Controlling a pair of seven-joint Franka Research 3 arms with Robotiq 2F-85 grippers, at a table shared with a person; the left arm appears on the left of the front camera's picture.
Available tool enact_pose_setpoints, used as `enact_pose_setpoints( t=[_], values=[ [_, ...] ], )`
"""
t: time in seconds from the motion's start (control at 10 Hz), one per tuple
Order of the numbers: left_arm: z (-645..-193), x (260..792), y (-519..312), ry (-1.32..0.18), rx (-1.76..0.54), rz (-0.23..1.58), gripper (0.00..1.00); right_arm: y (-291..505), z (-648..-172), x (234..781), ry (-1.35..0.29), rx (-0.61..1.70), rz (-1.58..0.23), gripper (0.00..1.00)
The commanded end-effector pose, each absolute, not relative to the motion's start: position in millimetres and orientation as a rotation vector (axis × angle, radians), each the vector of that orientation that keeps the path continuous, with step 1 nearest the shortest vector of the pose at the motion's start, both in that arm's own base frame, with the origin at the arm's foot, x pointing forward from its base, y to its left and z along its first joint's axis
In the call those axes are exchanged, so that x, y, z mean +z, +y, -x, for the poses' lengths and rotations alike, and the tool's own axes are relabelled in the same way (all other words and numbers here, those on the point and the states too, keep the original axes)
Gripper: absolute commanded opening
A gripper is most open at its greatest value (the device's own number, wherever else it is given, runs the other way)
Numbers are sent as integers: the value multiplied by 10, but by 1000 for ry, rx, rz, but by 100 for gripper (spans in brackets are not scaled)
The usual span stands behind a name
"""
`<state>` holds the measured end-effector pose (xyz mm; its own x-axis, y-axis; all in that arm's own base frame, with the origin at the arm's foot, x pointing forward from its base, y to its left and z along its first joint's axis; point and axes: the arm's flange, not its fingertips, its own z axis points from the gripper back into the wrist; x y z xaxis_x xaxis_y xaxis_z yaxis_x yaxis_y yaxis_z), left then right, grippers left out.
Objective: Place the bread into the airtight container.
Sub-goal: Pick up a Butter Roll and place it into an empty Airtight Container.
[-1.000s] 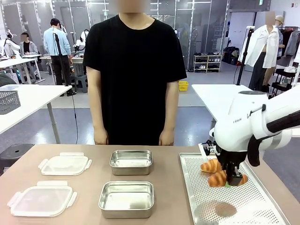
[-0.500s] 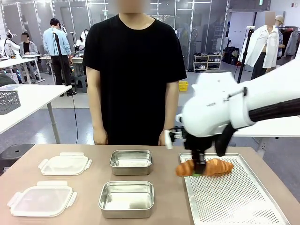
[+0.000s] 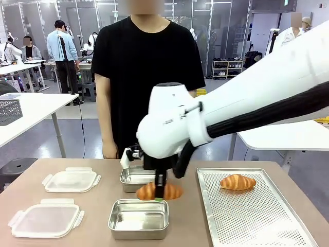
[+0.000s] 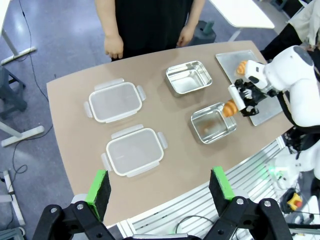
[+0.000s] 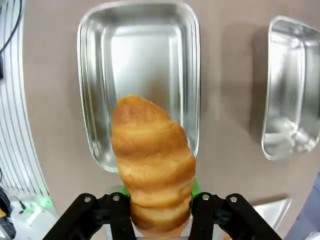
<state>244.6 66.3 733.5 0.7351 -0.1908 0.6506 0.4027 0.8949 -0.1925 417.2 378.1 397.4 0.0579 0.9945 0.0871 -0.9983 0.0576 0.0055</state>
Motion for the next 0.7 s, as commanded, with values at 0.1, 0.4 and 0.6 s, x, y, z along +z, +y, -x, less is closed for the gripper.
enact_pose_setpoints(
  t=[0.1, 0.4, 0.6],
  values=[
    [-2444, 7358, 667, -672, -343, 329, 100, 4230, -4233, 3795, -52, 1466, -61, 40],
    [-2444, 7358, 667, -672, -343, 329, 100, 4417, -4232, 3553, -22, 1439, -87, 40],
    [-2444, 7358, 667, -672, -343, 329, 100, 4433, -4170, 3419, 12, 1451, -79, 40]
  ],
)
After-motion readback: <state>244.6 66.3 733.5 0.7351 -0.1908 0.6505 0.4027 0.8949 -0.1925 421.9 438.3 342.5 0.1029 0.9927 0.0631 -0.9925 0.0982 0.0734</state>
